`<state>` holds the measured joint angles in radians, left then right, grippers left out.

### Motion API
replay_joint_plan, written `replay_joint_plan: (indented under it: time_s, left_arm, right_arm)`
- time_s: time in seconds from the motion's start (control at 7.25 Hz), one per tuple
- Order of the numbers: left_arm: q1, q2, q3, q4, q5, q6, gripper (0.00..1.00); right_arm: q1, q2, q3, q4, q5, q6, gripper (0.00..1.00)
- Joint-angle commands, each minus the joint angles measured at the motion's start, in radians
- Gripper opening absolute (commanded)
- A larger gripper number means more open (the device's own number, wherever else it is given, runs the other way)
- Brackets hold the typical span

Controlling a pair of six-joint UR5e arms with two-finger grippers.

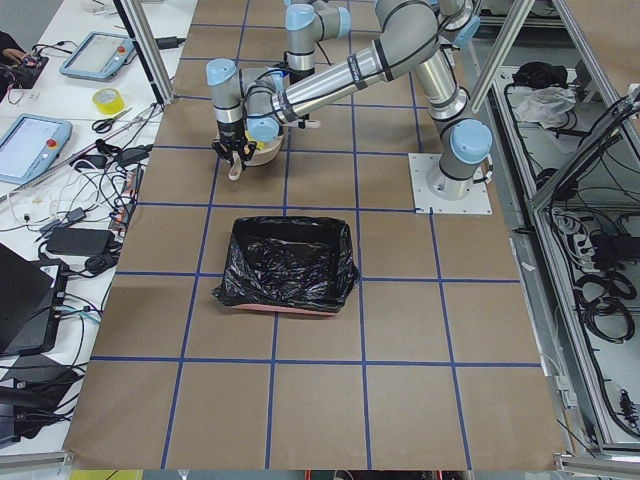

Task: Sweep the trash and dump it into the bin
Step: 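Sweep the croissant and sponge into the dustpan with the right gripper's brush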

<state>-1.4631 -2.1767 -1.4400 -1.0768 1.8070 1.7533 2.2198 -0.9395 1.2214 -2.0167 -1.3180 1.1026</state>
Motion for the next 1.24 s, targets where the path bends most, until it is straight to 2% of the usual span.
replay_joint_plan:
  time_s: [0.0, 0.41, 0.69, 0.83, 1.1]
  left_arm:
    - [0.000, 0.000, 0.000, 0.000, 0.000, 0.000, 0.00]
    - [0.000, 0.000, 0.001, 0.000, -0.002, 0.000, 0.00]
    - [0.000, 0.000, 0.001, 0.000, -0.002, 0.000, 0.00]
    - [0.000, 0.000, 0.001, 0.000, -0.002, 0.000, 0.00]
    - [0.000, 0.000, 0.001, 0.000, -0.002, 0.000, 0.00]
  right_arm:
    - [-0.009, -0.013, 0.001, 0.027, -0.010, -0.003, 0.00]
    - [-0.104, -0.033, 0.036, 0.192, -0.173, -0.147, 0.00]
    - [-0.141, -0.094, 0.082, 0.257, -0.268, -0.235, 0.00]
    - [-0.173, -0.119, 0.107, 0.274, -0.317, -0.356, 0.00]
    - [-0.232, -0.105, 0.113, 0.254, -0.323, -0.534, 0.00]
